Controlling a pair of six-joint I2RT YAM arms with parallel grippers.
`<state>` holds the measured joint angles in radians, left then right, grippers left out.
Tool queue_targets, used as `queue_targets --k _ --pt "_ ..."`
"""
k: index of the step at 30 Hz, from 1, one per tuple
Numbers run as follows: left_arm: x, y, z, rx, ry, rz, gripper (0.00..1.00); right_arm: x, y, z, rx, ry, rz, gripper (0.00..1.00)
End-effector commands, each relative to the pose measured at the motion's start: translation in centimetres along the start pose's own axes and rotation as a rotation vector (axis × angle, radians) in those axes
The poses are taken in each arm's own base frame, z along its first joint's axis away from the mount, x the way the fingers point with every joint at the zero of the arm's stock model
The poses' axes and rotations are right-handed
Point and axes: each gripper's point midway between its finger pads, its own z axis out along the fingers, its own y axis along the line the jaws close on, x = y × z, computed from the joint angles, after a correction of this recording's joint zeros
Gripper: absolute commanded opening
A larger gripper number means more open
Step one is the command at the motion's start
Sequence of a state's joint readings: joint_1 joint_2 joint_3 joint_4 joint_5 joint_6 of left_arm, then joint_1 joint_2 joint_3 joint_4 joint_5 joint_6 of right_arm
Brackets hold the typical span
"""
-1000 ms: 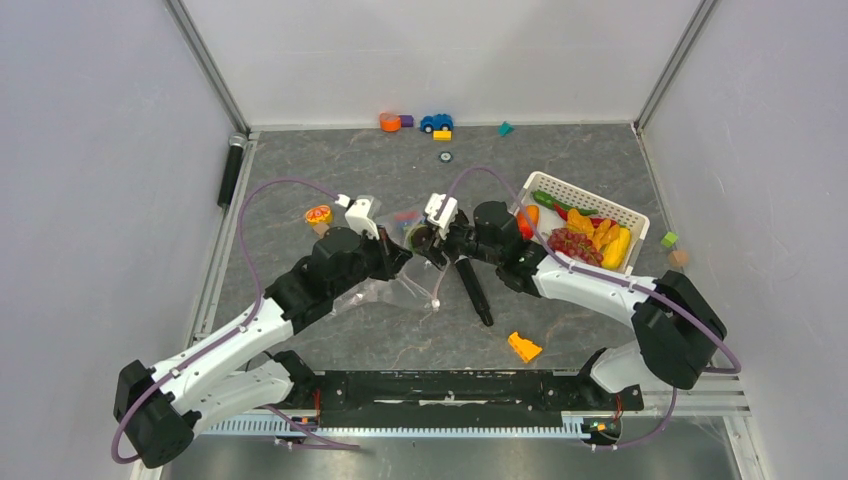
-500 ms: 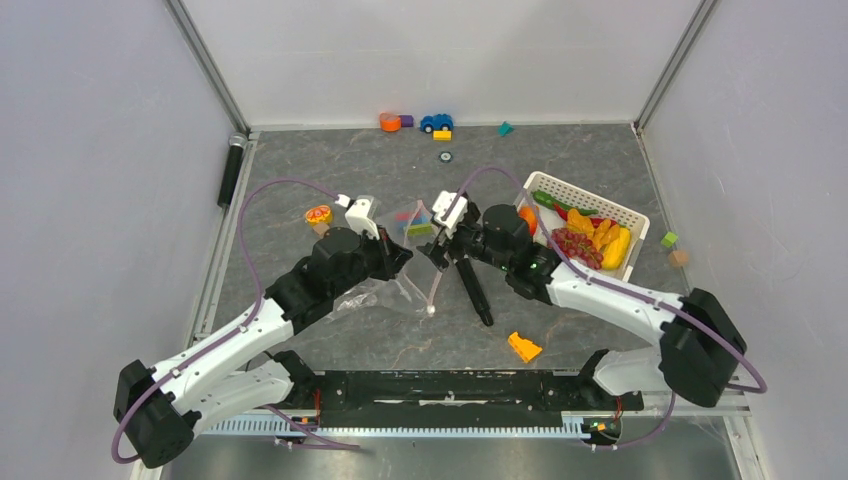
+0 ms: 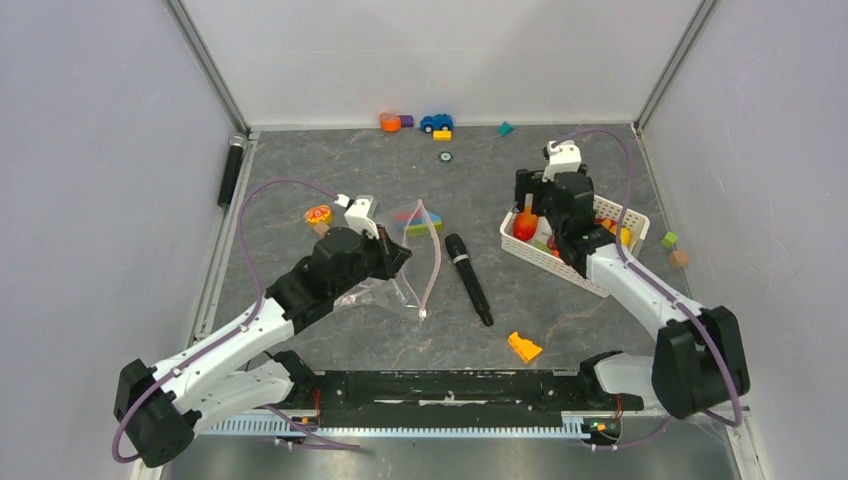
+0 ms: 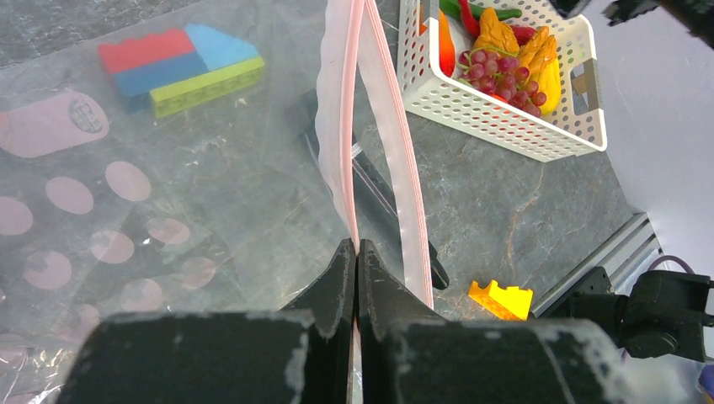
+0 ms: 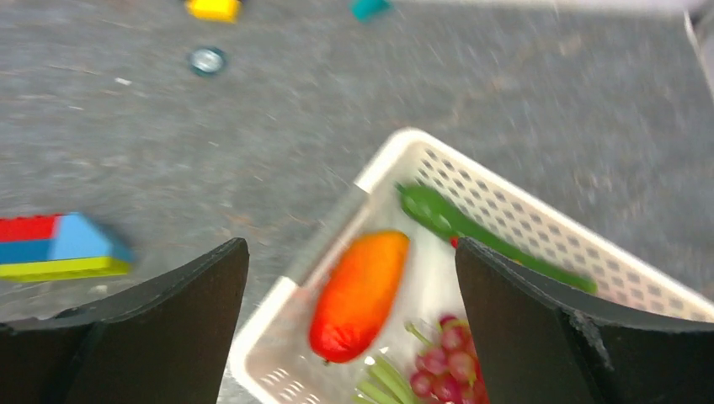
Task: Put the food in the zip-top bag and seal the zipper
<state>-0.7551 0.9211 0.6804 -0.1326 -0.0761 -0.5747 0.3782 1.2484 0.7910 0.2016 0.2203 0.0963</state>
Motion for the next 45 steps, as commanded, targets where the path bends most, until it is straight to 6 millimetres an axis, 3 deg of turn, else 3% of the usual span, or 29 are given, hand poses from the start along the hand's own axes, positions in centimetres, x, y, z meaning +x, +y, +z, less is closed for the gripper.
queue_targets --k 1,6,11,17,21,29,35,39,42,45 --pt "-1.0 -0.6 -0.3 0.015 -0.036 -0.005 0.02 4.6 -3.9 1.3 0.125 0.194 0.17 0.98" --pt "-1.0 -0.6 -0.2 0.014 -0.032 -0.008 0.02 8.4 -4.6 2.5 0.082 0.346 0.216 0.98" --pt "-0.9 -0.5 -0.1 0.01 -0.029 -0.01 0.02 10.3 -5.2 2.8 0.089 0.454 0.174 0.98" --pt "-0.8 -0.3 0.0 -0.002 -0.03 -0.007 0.02 12.3 -4.2 1.9 0.017 0.545 0.135 0.98" --pt "-0.8 -0.1 0.1 -0.007 -0.029 -0.004 0.02 13.1 -4.2 2.4 0.016 0.572 0.124 0.98" --pt "-0.8 -0.1 0.1 -0.012 -0.027 -0.002 0.02 14.9 -1.8 3.7 -0.105 0.629 0.173 0.98" --pt "-0.8 0.1 0.2 -0.018 -0.028 -0.001 0.02 15.4 -2.5 4.6 -0.061 0.614 0.172 0.95" --pt "-0.7 0.1 0.3 -0.017 -0.027 0.001 0.02 15.2 -3.1 5.0 -0.031 0.582 0.158 0.88" --pt "-0.6 0.0 0.3 -0.017 -0.022 0.001 0.02 15.0 -3.2 5.0 -0.036 0.566 0.146 0.76" --pt "-0.6 0.0 0.3 -0.017 -0.022 0.003 0.02 14.1 -3.2 4.8 -0.043 0.529 0.135 0.54"
